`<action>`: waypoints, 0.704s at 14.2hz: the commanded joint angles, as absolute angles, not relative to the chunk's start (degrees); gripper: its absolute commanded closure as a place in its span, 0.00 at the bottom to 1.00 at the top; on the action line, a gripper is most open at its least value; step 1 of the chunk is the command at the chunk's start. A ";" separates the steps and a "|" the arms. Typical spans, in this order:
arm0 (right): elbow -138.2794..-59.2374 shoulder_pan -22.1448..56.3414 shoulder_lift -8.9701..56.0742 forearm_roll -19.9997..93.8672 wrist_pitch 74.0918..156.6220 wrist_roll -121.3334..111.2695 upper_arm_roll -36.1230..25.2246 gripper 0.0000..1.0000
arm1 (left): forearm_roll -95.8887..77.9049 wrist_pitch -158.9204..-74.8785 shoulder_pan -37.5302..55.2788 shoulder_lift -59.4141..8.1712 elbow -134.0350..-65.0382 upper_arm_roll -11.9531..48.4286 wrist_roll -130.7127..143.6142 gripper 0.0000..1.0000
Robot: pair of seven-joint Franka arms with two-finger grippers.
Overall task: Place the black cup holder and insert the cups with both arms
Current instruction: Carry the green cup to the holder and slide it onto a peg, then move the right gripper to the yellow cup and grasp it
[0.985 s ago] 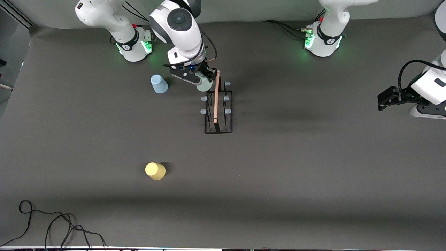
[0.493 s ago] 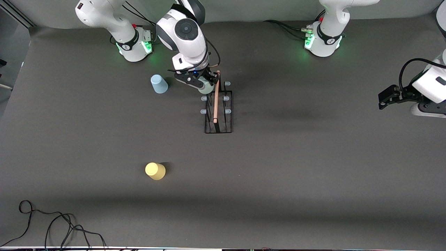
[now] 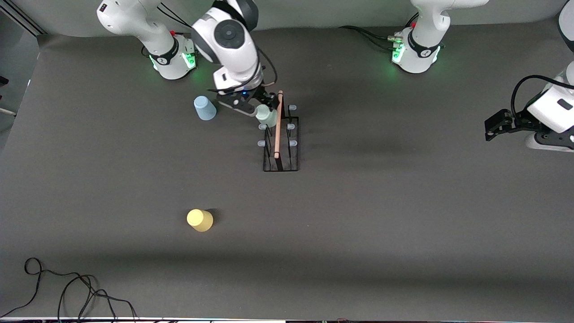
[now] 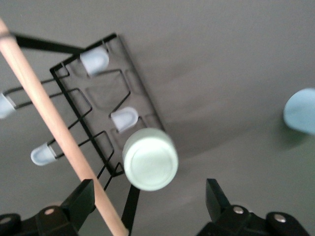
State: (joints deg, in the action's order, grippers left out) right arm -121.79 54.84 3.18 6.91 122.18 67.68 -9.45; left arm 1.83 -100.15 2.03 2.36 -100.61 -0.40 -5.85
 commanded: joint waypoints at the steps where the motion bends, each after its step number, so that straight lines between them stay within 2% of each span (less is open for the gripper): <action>1: -117.87 54.93 3.25 5.63 118.30 57.34 -17.29 0.00 | 1.85 -99.93 2.46 2.37 -100.28 -1.05 -6.50 0.00; 2: -116.64 54.84 4.30 5.54 118.65 52.52 -20.27 0.00 | 1.85 -100.11 2.55 2.03 -100.28 -1.05 -6.50 0.00; 5: -109.45 54.58 13.41 6.76 119.44 39.41 -29.85 0.00 | 1.76 -99.85 2.55 2.02 -100.28 -1.05 -6.50 0.00; 7: -106.10 50.30 19.92 10.70 121.98 34.13 -30.94 0.00 | 1.85 -99.84 2.90 2.02 -100.28 -1.05 -6.50 0.00; 10: -105.47 44.75 25.73 18.52 128.22 22.88 -30.94 0.00 | 1.76 -100.02 2.73 2.02 -100.28 -1.05 -6.59 0.00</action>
State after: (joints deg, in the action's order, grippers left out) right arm -108.80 47.15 20.50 13.96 126.53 29.01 -30.84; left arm 1.81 -100.18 2.10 2.03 -100.68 -0.47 -5.85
